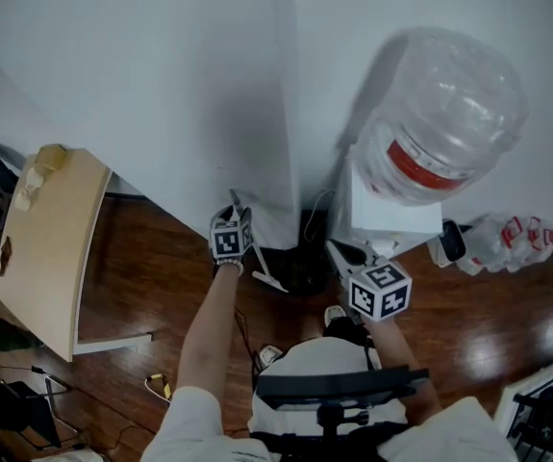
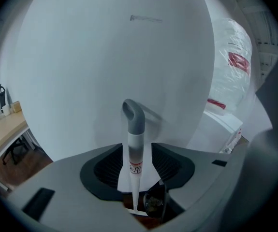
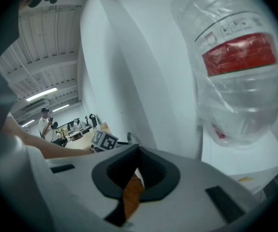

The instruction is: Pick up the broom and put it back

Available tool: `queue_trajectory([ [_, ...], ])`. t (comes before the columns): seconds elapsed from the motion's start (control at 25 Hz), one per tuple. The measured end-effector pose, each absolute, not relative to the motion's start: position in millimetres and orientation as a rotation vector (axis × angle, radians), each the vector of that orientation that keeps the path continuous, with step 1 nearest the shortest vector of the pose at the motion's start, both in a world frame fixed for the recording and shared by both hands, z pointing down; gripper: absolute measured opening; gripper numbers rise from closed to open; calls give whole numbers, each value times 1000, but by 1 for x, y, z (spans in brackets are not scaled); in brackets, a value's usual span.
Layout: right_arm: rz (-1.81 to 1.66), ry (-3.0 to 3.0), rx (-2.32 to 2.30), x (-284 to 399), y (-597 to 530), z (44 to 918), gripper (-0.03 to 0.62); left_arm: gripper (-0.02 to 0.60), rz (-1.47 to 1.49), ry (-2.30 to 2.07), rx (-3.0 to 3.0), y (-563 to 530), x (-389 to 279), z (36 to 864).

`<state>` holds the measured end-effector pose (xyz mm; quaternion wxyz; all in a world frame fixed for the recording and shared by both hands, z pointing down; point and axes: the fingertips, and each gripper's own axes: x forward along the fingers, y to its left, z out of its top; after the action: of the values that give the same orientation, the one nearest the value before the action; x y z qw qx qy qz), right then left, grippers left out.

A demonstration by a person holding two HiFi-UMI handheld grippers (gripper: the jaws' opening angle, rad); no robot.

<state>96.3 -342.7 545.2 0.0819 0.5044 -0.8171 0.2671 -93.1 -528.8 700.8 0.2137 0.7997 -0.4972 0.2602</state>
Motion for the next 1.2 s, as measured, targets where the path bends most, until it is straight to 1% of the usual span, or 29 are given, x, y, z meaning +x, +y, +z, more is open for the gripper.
queue_trajectory([
  [0.08, 796, -2431, 1513, 101, -345, 545, 9, 190, 747, -1366, 2226, -531, -90, 707],
  [0.16, 789, -2429, 1512, 103, -347, 544, 9, 170, 738, -1358, 2233, -533, -87, 710],
  [0.24, 781, -2431, 1507, 103, -347, 542, 9, 106, 729, -1368, 2240, -533, -89, 709],
  [0.56, 768, -2463, 1468, 96, -352, 539, 9, 103, 657, -1426, 2230, -499, -104, 699],
  [0.8, 744, -2550, 1372, 58, -355, 526, 9, 103, 629, -1470, 2203, -445, -133, 688],
  [0.96, 729, -2606, 1291, 29, -351, 518, 9, 103, 642, -1544, 2217, -421, -154, 650],
  [1.2, 742, -2671, 1227, -4, -346, 506, 9, 103, 527, -1711, 2288, -394, -175, 531],
])
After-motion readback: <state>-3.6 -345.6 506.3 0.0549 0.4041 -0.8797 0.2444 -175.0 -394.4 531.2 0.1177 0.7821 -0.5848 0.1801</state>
